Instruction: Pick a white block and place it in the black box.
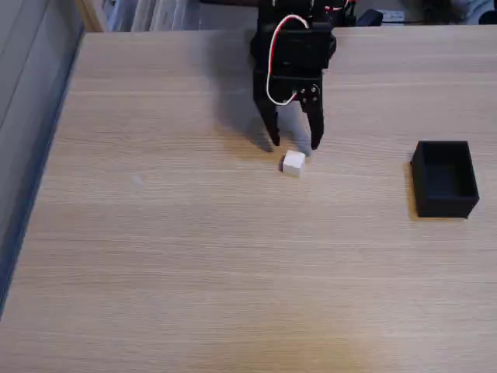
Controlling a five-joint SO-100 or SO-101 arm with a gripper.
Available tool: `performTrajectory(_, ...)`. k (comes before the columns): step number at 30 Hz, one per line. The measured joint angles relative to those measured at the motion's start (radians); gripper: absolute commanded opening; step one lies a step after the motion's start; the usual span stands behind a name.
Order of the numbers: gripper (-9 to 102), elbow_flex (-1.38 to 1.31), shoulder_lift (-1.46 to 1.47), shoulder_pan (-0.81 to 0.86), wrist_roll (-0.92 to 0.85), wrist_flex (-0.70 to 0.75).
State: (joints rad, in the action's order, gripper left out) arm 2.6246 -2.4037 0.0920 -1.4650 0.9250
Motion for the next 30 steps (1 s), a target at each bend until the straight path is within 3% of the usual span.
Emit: performTrajectory(30,25,-0.101,0.236,-0.017,0.002,-0.083)
